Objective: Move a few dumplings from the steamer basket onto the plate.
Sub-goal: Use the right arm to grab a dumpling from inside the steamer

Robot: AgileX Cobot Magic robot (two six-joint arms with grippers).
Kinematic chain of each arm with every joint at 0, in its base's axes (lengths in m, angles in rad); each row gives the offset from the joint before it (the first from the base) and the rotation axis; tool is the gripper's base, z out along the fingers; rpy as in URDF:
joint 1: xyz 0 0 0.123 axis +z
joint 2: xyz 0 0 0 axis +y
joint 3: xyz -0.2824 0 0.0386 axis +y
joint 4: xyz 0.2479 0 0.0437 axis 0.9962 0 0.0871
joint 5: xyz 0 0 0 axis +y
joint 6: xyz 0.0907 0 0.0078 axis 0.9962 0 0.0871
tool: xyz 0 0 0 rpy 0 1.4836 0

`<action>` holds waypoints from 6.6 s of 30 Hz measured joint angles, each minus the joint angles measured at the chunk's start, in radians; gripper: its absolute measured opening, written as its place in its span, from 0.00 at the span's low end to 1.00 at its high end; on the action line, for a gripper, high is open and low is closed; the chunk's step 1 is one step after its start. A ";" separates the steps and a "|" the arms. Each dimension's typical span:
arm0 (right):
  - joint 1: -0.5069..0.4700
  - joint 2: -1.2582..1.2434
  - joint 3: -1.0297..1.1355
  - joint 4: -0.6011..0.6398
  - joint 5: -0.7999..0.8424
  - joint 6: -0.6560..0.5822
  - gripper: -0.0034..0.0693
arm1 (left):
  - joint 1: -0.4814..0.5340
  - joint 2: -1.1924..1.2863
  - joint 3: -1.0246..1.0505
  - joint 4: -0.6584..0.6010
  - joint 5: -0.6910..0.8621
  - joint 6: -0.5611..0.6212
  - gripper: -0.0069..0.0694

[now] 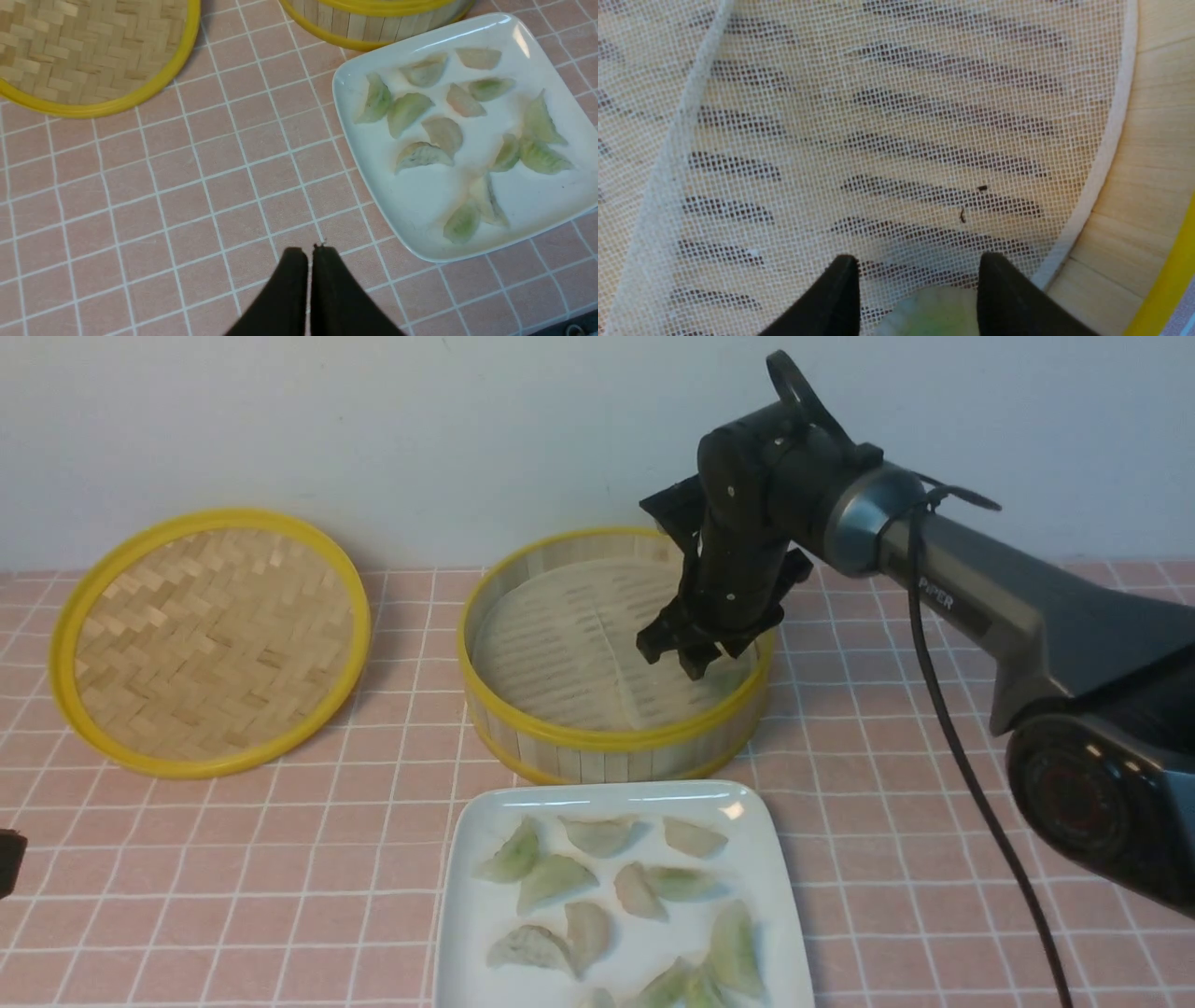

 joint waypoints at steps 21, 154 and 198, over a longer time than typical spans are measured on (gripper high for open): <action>0.006 -0.013 0.069 0.005 -0.020 0.005 0.55 | 0.000 0.000 0.000 0.029 0.029 -0.020 0.08; 0.007 -0.102 -0.024 0.084 0.002 -0.044 0.07 | 0.000 0.000 0.000 0.033 0.029 -0.028 0.08; 0.006 -0.295 0.148 0.141 -0.006 -0.021 0.28 | 0.000 0.000 0.000 0.047 0.029 -0.036 0.08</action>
